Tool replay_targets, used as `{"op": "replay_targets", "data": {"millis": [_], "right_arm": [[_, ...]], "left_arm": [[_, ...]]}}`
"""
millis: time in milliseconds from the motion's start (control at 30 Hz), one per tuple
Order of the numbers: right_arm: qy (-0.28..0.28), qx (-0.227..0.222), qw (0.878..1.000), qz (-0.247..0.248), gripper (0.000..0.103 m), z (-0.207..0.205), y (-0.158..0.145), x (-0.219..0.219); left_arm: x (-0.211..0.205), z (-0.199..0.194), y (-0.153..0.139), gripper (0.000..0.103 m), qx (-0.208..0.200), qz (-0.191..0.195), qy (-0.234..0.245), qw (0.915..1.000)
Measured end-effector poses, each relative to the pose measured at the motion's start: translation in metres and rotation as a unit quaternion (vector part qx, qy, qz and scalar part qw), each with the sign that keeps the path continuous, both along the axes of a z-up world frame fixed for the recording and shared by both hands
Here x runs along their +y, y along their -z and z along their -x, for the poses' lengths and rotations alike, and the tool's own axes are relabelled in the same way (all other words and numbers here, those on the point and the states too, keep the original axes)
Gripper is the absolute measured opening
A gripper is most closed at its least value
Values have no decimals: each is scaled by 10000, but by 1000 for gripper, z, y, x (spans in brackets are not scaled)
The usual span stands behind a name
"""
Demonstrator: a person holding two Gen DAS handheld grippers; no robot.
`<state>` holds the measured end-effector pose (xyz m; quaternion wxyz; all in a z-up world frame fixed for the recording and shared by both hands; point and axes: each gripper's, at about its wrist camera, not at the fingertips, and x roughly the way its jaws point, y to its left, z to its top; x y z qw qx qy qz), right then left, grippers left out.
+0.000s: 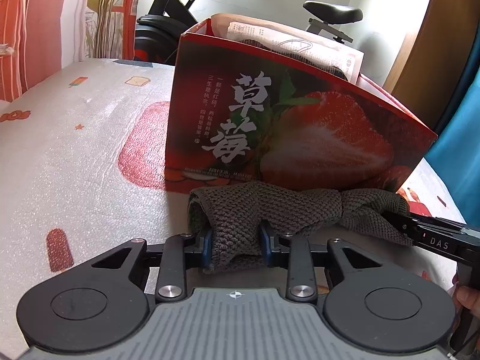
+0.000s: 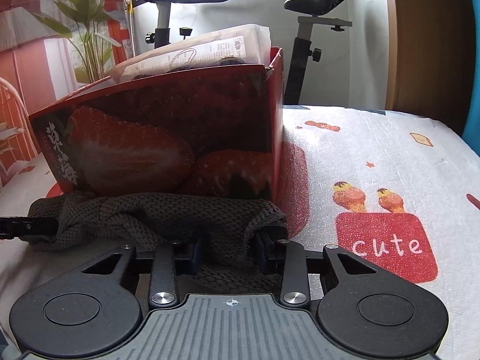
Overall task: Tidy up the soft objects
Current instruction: 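Close the right tool on the towel edge and lift it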
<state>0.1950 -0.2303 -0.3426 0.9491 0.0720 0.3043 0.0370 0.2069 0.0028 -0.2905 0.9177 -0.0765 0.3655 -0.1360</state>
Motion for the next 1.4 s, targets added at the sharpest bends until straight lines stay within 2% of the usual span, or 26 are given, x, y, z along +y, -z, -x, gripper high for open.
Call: {"op": "replay_targets", "data": {"millis": [100,233,400,467,567,833,967,1133,1400], "right_arm": [[14,13,10000,-29,22,11,1,0],[118,9,9999,-40,6,23,0,-3],[142,27,9999,-55,5,32,0,-5],[70,-12,10000,38,4,35,-2,1],[-39,-177,9997,141,4,43,-8,7],[-200,-666,9972,280,4,61,-34,17],[-257,-882,9953,305,4,69,-47,18],[-330,-1191,9919,308,4,80,-69,19],[-565,-1774,9818,373,4,97,-109,25]], "left_arm": [[2,5,-1,33,35,-11,-28,10000],[8,11,0,32,76,23,-65,9999],[14,13,0,31,121,178,-168,9996],[17,16,0,26,122,228,-196,9995],[20,18,0,22,123,251,-251,9993],[28,22,-7,18,46,337,-428,9985],[27,29,-16,17,-143,235,-454,9986],[24,46,-38,15,-644,160,-363,9971],[27,63,-73,12,-1181,379,-339,9917]]}}
